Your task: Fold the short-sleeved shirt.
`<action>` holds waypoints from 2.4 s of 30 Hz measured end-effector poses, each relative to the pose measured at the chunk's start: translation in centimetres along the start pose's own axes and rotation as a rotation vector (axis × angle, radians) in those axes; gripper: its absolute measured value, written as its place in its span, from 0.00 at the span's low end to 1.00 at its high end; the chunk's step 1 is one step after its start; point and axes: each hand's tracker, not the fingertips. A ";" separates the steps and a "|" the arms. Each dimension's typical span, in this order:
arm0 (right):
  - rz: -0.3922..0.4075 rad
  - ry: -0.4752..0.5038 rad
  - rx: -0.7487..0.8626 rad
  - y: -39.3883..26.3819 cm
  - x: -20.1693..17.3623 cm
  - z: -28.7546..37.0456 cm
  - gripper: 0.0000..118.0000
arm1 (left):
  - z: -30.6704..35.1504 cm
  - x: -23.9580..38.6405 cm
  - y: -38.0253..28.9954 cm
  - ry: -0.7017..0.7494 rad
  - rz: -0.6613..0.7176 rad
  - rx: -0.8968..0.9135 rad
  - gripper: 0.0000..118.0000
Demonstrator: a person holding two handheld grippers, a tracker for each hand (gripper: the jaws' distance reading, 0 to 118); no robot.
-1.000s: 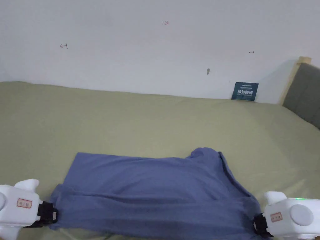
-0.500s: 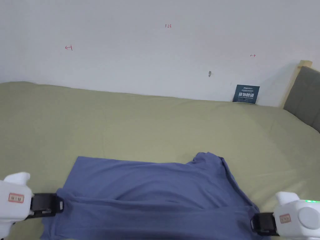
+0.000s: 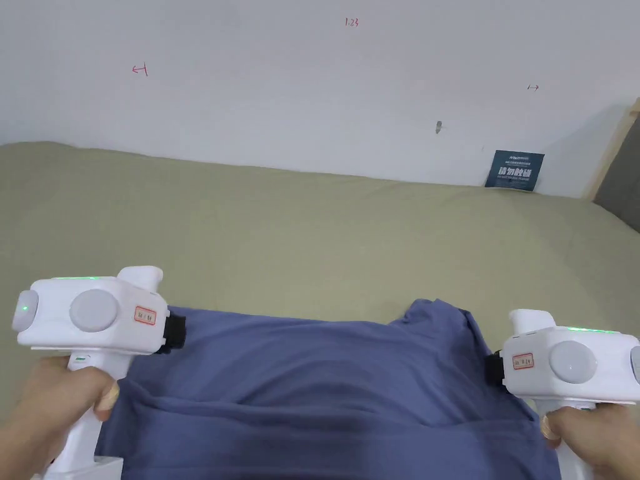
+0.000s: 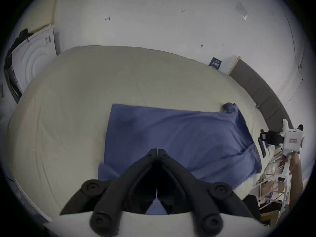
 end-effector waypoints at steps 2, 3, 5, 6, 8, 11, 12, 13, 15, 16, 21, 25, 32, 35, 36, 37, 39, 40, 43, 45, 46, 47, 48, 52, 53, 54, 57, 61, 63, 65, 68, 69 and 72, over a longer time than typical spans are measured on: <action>0.010 -0.007 -0.001 1.1 -0.1 -1.2 0.00 | -2.1 -0.7 2.4 0.036 -0.005 -0.017 0.00; 0.012 -0.004 0.000 1.5 -0.1 -1.6 0.00 | -3.2 -1.1 3.6 0.041 -0.018 -0.036 0.01; 0.017 -0.005 0.003 2.5 -0.1 -2.7 0.00 | -4.9 -1.0 5.6 0.102 -0.039 -0.072 0.27; 0.020 -0.010 0.004 2.8 -0.1 -3.2 0.00 | -5.9 -1.3 6.4 0.143 -0.031 -0.082 0.64; 0.015 -0.008 -0.002 3.5 0.3 -4.1 0.00 | -8.2 -2.0 7.6 0.164 -0.008 -0.124 0.91; 0.001 -0.003 -0.005 4.5 0.7 -5.1 0.00 | -11.0 -3.0 8.0 0.122 0.050 -0.165 0.89; 0.004 -0.008 -0.010 4.7 0.8 -5.4 0.00 | -12.0 -3.3 7.8 0.110 0.067 -0.192 0.89; 0.012 -0.020 -0.016 5.2 1.0 -5.7 0.00 | -13.2 -3.5 7.4 0.112 0.087 -0.224 0.88; 0.019 -0.031 -0.008 5.8 1.4 -6.3 0.00 | -14.6 -3.8 6.3 0.135 0.113 -0.316 0.87; 0.018 -0.036 -0.004 6.2 1.7 -6.6 0.00 | -14.8 -3.8 6.0 0.174 0.083 -0.294 0.81; 0.079 -0.119 -0.077 9.8 3.3 -11.4 0.71 | -12.1 -3.9 5.8 0.092 0.091 -0.124 0.03; 0.036 -0.133 -0.147 11.1 3.6 -16.0 0.77 | -12.9 -4.0 5.9 0.125 0.076 -0.157 0.03; 0.009 -0.129 -0.137 10.1 2.4 -17.1 0.00 | -12.9 -3.8 6.4 0.133 0.035 -0.166 0.03; 0.044 -0.127 -0.086 9.8 1.4 -14.0 0.00 | -11.0 -3.7 6.7 0.115 0.022 -0.124 0.03; 0.053 -0.116 -0.075 9.8 1.1 -13.1 0.00 | -10.3 -3.5 6.7 0.104 0.019 -0.116 0.03; 0.059 -0.098 -0.065 9.6 1.2 -11.5 0.00 | -9.4 -3.4 6.8 0.093 0.014 -0.108 0.03; 0.059 -0.079 -0.045 9.2 0.9 -8.6 0.00 | -7.2 -3.1 6.8 0.078 -0.012 -0.078 0.03; 0.066 -0.074 -0.033 8.9 0.7 -7.4 0.00 | -6.3 -3.0 6.6 0.076 -0.011 -0.068 0.03; 0.080 -0.061 0.007 8.0 1.6 -3.7 0.00 | -2.6 -2.8 5.9 0.057 -0.012 -0.031 0.03; 0.075 -0.051 0.030 6.9 2.3 -0.8 0.00 | 0.0 -2.7 4.5 0.033 -0.019 -0.005 0.03; 0.073 -0.043 0.039 6.2 2.5 0.3 0.00 | 1.0 -2.7 4.0 0.030 -0.019 0.002 0.03; 0.075 -0.035 0.048 5.3 2.8 1.7 0.00 | 2.2 -2.8 3.1 0.026 -0.018 0.006 0.03; 0.079 -0.032 0.050 4.5 3.0 2.7 0.00 | 3.1 -2.9 2.3 0.021 -0.021 0.009 0.03; 0.070 -0.009 0.034 0.4 4.8 5.8 0.00 | 6.0 -3.6 -2.1 -0.013 0.001 -0.006 0.03; 0.048 0.006 0.019 -0.9 5.4 6.1 0.00 | 6.4 -3.8 -3.5 -0.016 0.006 -0.008 0.03; 0.043 0.013 0.011 -2.1 5.7 6.3 0.00 | 6.5 -4.0 -4.7 -0.020 0.008 -0.016 0.03; 0.051 0.015 -0.075 -6.4 6.4 5.4 0.00 | 5.9 -4.7 -8.2 -0.019 0.006 -0.084 0.03; -0.007 0.035 -0.148 -11.7 7.3 3.4 0.00 | 3.8 -5.6 -12.9 -0.003 0.040 -0.151 0.03; -0.019 0.026 -0.172 -13.5 7.7 2.0 0.00 | 2.5 -6.1 -14.4 0.020 0.050 -0.181 0.03; -0.042 0.013 -0.174 -14.8 8.2 1.0 0.00 | 2.1 -6.6 -15.4 0.003 0.116 -0.136 0.03; -0.063 0.026 -0.128 -14.7 8.4 1.0 0.01 | 2.3 -6.7 -15.1 -0.010 0.128 -0.124 0.03; -0.056 0.026 -0.133 -14.5 8.3 1.2 0.06 | 2.4 -6.6 -15.0 -0.009 0.120 -0.124 0.05; -0.057 0.033 -0.152 -13.4 8.2 2.3 0.82 | 3.6 -5.6 -14.0 -0.017 0.063 -0.145 0.63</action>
